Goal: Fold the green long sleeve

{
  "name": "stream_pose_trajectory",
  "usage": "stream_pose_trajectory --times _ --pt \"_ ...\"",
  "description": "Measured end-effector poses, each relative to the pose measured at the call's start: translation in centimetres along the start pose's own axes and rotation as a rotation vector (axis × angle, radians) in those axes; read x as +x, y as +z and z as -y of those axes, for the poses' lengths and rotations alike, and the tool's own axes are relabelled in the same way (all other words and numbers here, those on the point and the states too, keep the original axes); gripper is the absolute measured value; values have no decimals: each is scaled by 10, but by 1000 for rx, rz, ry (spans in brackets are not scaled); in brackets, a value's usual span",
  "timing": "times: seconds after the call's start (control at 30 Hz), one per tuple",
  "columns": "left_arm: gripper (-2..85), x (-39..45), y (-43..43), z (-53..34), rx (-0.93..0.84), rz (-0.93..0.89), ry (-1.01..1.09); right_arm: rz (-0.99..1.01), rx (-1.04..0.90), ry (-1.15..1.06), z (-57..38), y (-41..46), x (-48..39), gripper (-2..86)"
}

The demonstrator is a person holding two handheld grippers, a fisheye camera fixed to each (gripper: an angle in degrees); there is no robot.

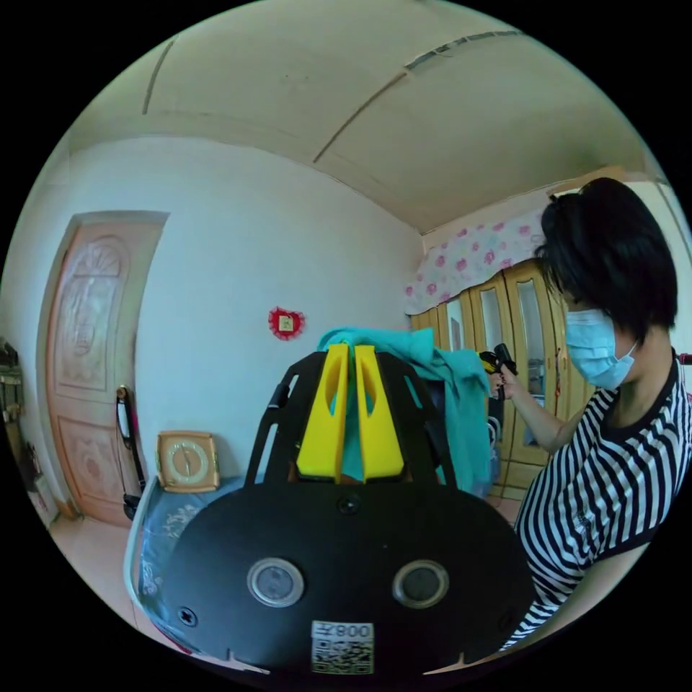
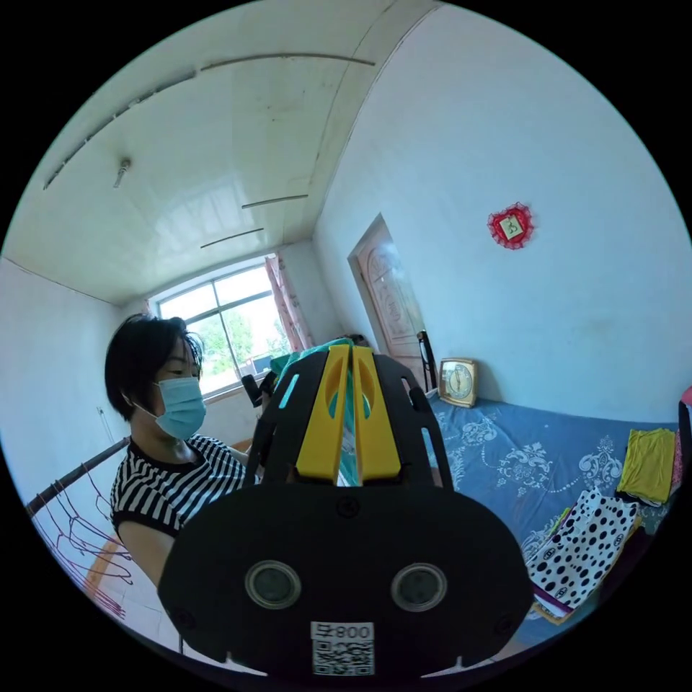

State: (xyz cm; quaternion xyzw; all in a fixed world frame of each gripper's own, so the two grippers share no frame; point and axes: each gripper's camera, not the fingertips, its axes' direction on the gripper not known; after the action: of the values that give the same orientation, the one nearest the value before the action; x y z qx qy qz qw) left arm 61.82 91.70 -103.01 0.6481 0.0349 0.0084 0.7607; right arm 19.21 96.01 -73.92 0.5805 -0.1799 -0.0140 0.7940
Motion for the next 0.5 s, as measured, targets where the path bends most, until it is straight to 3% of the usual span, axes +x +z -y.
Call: stream_pose_trajectory --times 0.3,0.5 --pt "11 -21 -8 29 66 101 15 76 -4 -56 -43 63 -34 2" --pt "12 -69 31 27 47 191 45 76 -26 -46 -62 135 -24 3"
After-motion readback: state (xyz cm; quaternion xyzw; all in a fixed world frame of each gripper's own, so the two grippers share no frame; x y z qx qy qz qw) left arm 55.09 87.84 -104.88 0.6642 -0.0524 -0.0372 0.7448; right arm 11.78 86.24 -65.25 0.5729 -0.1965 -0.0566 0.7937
